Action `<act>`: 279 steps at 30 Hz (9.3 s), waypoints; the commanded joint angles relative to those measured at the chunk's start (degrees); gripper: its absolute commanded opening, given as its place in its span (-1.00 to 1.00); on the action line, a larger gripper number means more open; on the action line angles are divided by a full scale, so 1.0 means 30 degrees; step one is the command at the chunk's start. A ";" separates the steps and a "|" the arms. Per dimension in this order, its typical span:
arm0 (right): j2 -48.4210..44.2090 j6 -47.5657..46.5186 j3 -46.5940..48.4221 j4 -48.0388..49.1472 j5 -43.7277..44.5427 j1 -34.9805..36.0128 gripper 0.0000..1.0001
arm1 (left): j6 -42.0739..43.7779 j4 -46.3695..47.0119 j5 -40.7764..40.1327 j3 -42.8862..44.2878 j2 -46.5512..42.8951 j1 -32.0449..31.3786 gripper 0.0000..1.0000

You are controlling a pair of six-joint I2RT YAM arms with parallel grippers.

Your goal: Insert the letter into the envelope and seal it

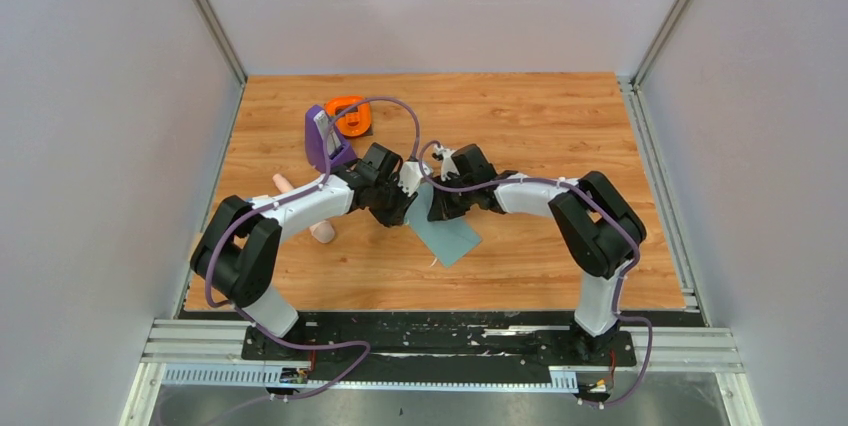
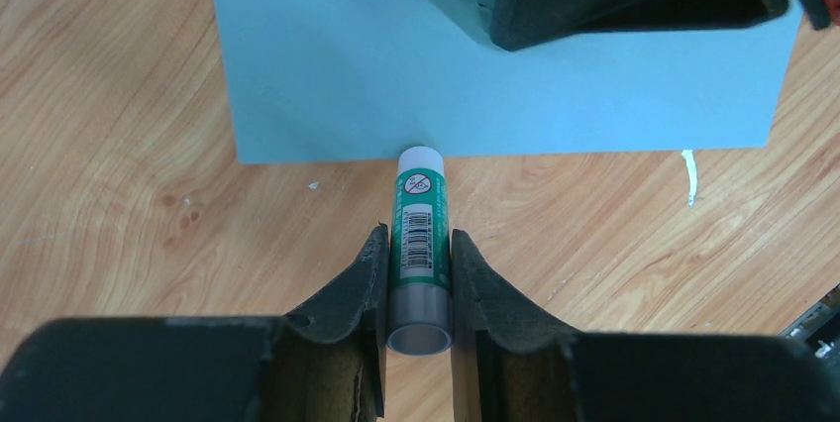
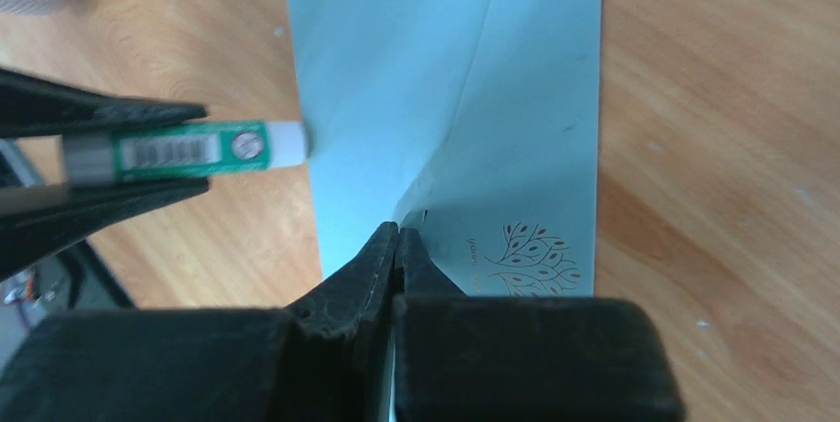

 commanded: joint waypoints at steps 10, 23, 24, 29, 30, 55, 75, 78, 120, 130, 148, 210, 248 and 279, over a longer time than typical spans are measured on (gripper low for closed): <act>-0.2549 0.0739 0.1867 -0.2001 -0.0222 -0.0130 -1.00 | -0.0081 0.0207 0.0025 0.0074 -0.0266 -0.0022 -1.00; 0.1558 0.0965 -0.0569 -0.1336 0.1965 -0.0246 -1.00 | -0.0024 -0.0591 0.0349 0.1357 -0.0348 0.0329 -1.00; 0.1751 0.0971 -0.0558 -0.1354 0.1897 -0.0278 -1.00 | -0.0062 -0.0581 0.0393 0.1283 -0.0314 0.0334 -1.00; 0.1310 0.0958 -0.0547 -0.1479 0.2195 -0.0261 -1.00 | -0.0001 -0.0471 0.0412 0.1002 -0.0343 0.0359 -1.00; 0.1160 0.0974 -0.0423 -0.1563 0.2175 -0.0283 -1.00 | 0.0010 -0.0441 0.0424 0.0967 -0.0342 0.0349 -1.00; -0.0425 0.3084 0.1842 -0.0620 -0.2216 -0.0975 -1.00 | -0.1008 0.1222 0.0262 0.3049 0.0915 0.1565 -1.00; -0.1199 0.1587 0.2627 -0.1535 -0.1635 -0.1360 -0.66 | 0.0297 -0.2952 0.1778 0.6023 -0.0489 0.2096 -1.00; -0.3145 0.0019 0.3559 -0.3853 0.1355 -0.1409 -0.06 | 0.0650 -0.3950 0.2094 0.7178 -0.0994 0.2096 -1.00; -0.6178 -0.1882 0.0991 -0.8737 0.3212 -0.7328 -1.00 | 0.0469 -0.7719 0.5883 0.9797 -0.2575 0.2547 -1.00; -1.4390 0.4464 0.0373 0.2273 -0.7263 -0.6773 -1.00 | 0.4747 -1.3714 1.1201 1.6660 -0.4992 0.2711 -1.00; -1.4156 0.7276 0.1025 1.3651 -0.8798 0.1282 -1.00 | 0.2942 -0.1337 1.3503 0.8787 -1.4734 0.2360 -1.00; -1.3069 0.4787 0.2665 1.2736 -0.8506 0.3624 -1.00 | 0.2602 -0.1458 1.3032 0.7759 -1.5205 0.1833 -1.00; -1.2771 0.3691 0.3213 1.1519 -0.6987 0.3838 -1.00 | 0.2377 -0.0830 1.3053 0.7579 -1.5016 0.1811 -1.00; -0.7423 0.3830 0.6553 1.2461 -0.9713 0.6032 -1.00 | 0.4716 0.1189 1.2487 0.7081 -1.4241 0.1774 -1.00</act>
